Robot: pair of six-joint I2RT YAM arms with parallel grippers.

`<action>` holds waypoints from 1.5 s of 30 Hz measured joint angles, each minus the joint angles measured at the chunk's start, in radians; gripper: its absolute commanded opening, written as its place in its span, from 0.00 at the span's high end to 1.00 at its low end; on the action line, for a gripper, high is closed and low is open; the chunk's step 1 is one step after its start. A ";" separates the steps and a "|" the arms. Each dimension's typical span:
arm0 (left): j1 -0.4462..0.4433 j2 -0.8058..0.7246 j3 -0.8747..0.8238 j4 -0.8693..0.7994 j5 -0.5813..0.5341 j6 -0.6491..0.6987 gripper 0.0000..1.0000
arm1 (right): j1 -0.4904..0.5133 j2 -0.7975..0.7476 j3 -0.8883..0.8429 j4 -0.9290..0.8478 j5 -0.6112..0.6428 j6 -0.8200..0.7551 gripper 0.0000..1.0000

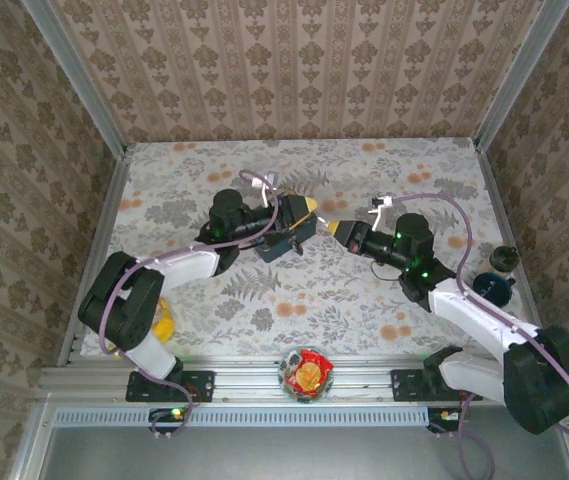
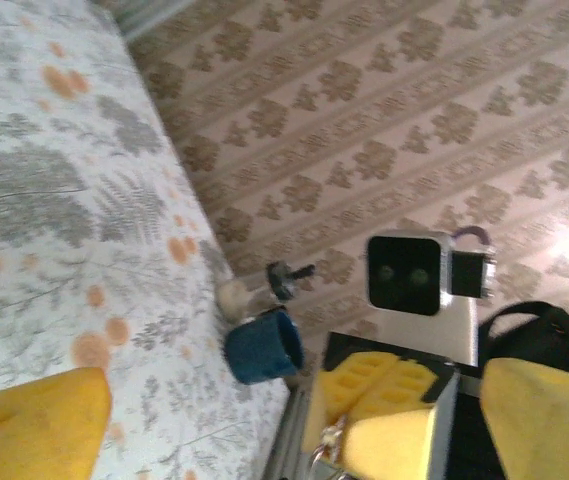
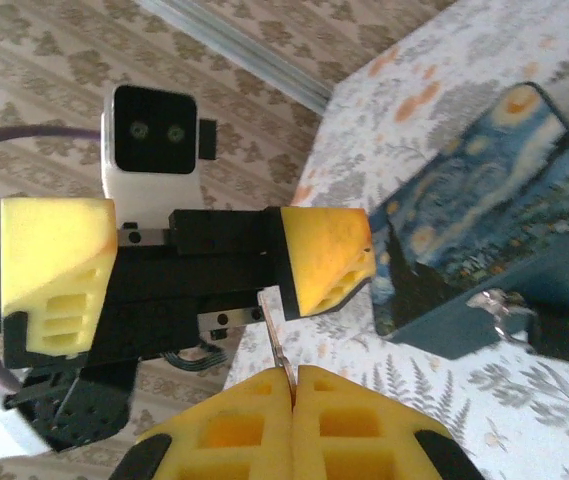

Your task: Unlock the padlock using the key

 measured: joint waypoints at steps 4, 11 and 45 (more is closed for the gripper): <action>-0.046 -0.083 -0.021 -0.195 -0.185 0.101 0.00 | 0.000 -0.078 -0.001 -0.164 0.082 -0.032 1.00; -0.261 -0.169 0.053 -0.630 -0.693 0.251 0.09 | -0.010 -0.171 -0.024 -0.386 0.176 -0.095 1.00; -0.298 0.283 0.367 -1.244 -1.217 0.081 0.20 | -0.042 -0.106 -0.076 -0.472 0.233 -0.194 1.00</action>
